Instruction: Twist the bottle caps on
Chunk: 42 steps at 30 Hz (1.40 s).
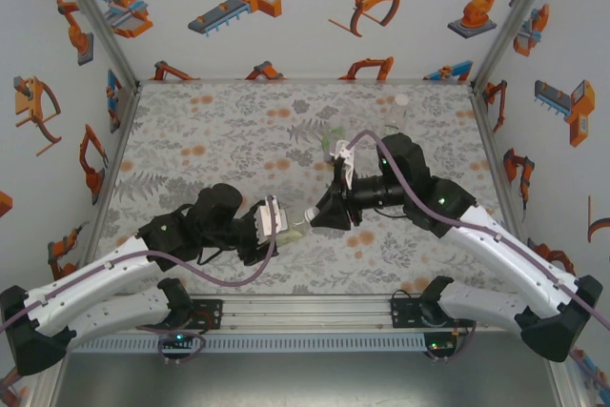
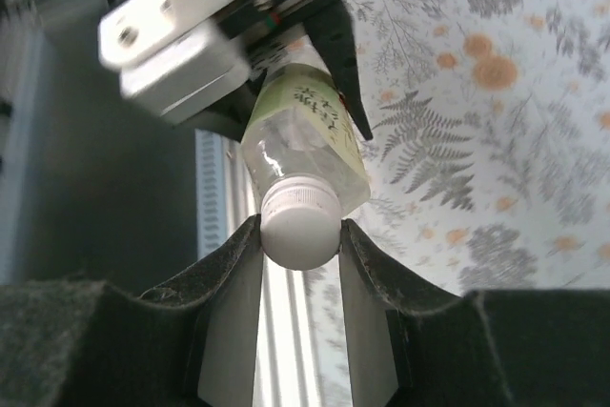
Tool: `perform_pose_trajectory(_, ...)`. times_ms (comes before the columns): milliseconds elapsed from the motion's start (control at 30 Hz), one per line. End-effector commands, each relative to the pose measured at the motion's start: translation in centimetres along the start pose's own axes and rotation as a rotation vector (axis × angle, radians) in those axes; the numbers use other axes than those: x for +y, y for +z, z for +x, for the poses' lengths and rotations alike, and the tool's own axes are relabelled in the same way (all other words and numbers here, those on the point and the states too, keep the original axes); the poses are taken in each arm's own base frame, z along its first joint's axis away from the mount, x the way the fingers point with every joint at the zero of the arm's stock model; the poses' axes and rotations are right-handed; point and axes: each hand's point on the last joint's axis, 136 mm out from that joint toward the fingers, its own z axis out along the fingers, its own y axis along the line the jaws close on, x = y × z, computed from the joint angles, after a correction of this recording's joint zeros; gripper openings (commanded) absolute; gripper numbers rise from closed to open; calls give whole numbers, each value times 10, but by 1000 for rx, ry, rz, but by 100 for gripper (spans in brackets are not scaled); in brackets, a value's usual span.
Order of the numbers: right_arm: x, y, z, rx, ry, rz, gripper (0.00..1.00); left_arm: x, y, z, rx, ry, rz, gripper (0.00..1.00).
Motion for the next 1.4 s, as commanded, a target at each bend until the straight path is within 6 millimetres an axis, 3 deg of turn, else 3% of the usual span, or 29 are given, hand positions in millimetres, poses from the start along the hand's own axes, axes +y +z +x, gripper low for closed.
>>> perform_pose_trajectory(0, -34, 1, -23, -145, 443, 157, 1, 15, -3, -16, -55, 20, -79, 0)
perform_pose_trajectory(100, -46, 6, -21, -186, 734, 168, 0, 21, -2, -16, -58, 22, -111, 0)
perform_pose_trajectory(200, -65, 10, 0, -192, 1035, 248, 0, 24, -1, -16, -60, 27, -130, 0)
perform_pose_trajectory(367, -71, 13, 10, -156, 1093, 289, 0, 24, 3, -16, -56, 29, -121, 0)
perform_pose_trajectory(400, -70, 12, 6, -163, 1072, 285, 12, 23, 3, -16, -56, 30, -115, 0)
perform_pose_trajectory(467, -62, 7, -9, -185, 1005, 257, 41, 21, 5, -14, -49, 31, -103, 0)
perform_pose_trajectory(500, -58, 3, -18, -197, 947, 249, 50, 20, 5, -14, -47, 31, -98, 0)
perform_pose_trajectory(667, -44, -31, -49, -230, 599, 324, 68, 16, 4, -14, -52, 35, -77, 0)
perform_pose_trajectory(767, -31, -44, -58, -205, 337, 334, 65, 11, 3, -15, -61, 40, -51, 0)
perform_pose_trajectory(833, -19, -43, -57, -163, 149, 285, 55, 6, 2, -17, -71, 47, -25, 0)
perform_pose_trajectory(1000, 35, -36, -38, 0, -282, -5, 56, -10, -1, -22, -107, 67, 59, 0)
perform_pose_trajectory(1067, 46, -36, -31, 20, -406, -83, 59, -15, -4, -25, -127, 75, 85, 0)
perform_pose_trajectory(1200, 62, -35, -27, 0, -563, -194, 61, -20, -6, -27, -141, 80, 115, 0)
perform_pose_trajectory(1367, 60, -28, -23, 4, -588, -232, 57, -22, -6, -27, -139, 82, 123, 0)
